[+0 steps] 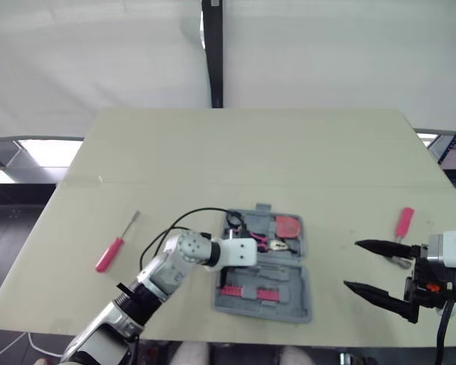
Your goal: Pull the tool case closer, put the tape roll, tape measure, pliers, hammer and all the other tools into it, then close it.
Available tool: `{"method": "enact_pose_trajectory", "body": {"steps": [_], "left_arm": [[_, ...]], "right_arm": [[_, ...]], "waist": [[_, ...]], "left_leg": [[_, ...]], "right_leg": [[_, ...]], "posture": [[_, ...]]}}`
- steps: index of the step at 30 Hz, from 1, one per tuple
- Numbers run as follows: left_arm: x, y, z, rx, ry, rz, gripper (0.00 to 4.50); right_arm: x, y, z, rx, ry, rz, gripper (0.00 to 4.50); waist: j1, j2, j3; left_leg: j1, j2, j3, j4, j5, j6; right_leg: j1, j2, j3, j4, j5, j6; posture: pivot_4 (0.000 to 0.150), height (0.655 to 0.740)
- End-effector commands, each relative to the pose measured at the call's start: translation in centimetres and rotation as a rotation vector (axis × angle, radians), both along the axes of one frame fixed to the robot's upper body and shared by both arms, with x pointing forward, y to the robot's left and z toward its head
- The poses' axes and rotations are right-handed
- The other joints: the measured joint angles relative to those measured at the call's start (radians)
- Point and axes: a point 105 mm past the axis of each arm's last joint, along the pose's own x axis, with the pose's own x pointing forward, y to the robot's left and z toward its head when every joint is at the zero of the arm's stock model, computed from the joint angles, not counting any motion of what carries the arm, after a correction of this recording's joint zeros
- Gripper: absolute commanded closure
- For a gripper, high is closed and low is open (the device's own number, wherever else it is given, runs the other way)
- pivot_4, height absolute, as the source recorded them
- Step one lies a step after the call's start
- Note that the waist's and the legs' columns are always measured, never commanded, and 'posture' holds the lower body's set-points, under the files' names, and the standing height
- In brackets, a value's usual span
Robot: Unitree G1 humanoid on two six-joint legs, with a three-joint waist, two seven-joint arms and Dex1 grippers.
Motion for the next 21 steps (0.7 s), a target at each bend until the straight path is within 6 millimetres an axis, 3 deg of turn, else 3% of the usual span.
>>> {"method": "enact_pose_trajectory", "body": {"steps": [1,9,14,21], "left_arm": [[-4.0,2.9,-8.1,0.303,0.224,-0.049,4.48],[-3.8,2.7,-8.2,0.320,0.220,-0.059,4.48],[-3.0,2.5,-7.0,0.247,0.213,0.000,4.48],[0.3,3.0,0.3,-0.143,0.066,0.225,4.48]], "right_arm": [[0.1,0.2,0.3,-0.014,-0.020,0.027,0.00],[0.3,0.4,0.4,-0.015,-0.025,0.032,0.00],[0.4,0.5,0.4,-0.012,-0.027,0.036,0.00],[0.5,0.4,0.0,-0.006,-0.017,0.043,0.00]], "waist": [[0.000,0.000,0.000],[0.001,0.000,0.000],[0.002,0.000,0.000],[-0.016,0.007,0.017]], "left_leg": [[0.000,0.000,0.000,0.000,0.000,0.000],[0.000,0.000,-0.001,0.000,0.000,0.000],[0.000,-0.002,-0.005,0.000,0.000,0.000],[-0.004,0.001,-0.005,0.000,0.000,-0.002]], "right_leg": [[0.000,0.000,0.000,-0.001,0.000,0.000],[0.001,0.000,0.000,-0.002,0.000,0.000],[0.003,0.000,0.000,-0.004,0.000,0.000],[0.000,0.003,0.000,-0.001,0.000,0.001]], "posture": [[0.150,0.7400],[0.150,0.7400],[0.150,0.7400],[0.150,0.7400]]}}
